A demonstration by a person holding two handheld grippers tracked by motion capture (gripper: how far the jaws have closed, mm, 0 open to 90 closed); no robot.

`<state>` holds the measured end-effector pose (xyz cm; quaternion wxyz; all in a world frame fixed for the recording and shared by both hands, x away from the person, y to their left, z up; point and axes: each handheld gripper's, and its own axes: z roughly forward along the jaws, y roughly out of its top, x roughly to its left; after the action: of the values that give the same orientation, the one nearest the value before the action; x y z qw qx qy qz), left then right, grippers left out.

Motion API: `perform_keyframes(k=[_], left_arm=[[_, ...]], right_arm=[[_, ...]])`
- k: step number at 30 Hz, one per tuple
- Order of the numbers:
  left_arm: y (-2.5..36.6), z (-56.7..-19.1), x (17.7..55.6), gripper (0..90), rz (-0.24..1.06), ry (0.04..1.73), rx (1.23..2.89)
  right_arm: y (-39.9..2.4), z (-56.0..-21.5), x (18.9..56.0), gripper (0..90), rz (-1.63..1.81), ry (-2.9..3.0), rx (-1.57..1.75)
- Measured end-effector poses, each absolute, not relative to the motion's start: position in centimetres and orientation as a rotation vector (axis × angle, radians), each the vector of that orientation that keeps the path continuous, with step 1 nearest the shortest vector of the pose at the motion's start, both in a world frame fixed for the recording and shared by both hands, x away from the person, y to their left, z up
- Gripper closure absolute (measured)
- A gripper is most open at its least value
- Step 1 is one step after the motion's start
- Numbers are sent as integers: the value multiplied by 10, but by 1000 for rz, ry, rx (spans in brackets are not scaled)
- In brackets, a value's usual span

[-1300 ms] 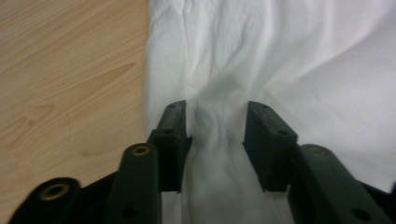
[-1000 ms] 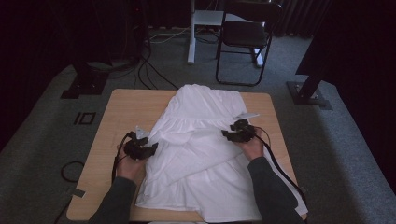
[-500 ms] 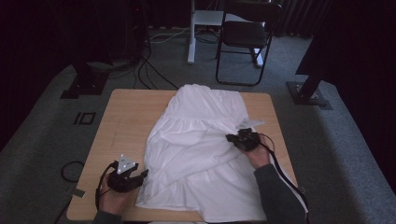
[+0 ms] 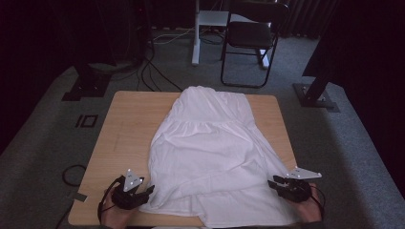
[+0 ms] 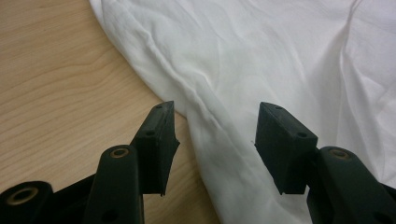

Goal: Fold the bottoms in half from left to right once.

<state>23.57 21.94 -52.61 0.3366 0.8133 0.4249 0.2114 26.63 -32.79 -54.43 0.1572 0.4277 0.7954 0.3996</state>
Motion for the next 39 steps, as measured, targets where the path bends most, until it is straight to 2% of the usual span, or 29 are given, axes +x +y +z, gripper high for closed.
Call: perform_keyframes(k=[4,12,17,19,20,22,24,26,27,31,39], left_arm=[[223,-525,227,459,533,1097,2110],[229,-529,209,393,496,1067,2128],[227,-531,201,323,448,995,2142],[224,-535,201,299,445,998,2176],[224,-539,202,299,444,1012,2189],[222,-545,205,306,422,1032,2210],[221,-550,208,428,389,1053,2226],[222,-550,210,712,380,1064,2201],[224,-547,210,820,369,1057,2176],[224,-534,205,863,375,989,2126],[206,-516,195,835,286,824,2098]], right_arm=[[-318,-529,273,481,1220,2215,1235],[-275,-511,328,467,1251,2147,1367],[-259,-520,352,477,1109,2250,1451],[-259,-526,349,507,1080,2295,1479],[-260,-528,346,554,1073,2308,1487],[-267,-530,337,732,1069,2335,1476],[-275,-528,326,864,1081,2333,1458],[-287,-523,311,892,1137,2318,1440],[-295,-519,302,894,1154,2302,1429],[-321,-504,273,895,1189,2219,1389],[-374,-485,199,896,1330,1998,1292]])
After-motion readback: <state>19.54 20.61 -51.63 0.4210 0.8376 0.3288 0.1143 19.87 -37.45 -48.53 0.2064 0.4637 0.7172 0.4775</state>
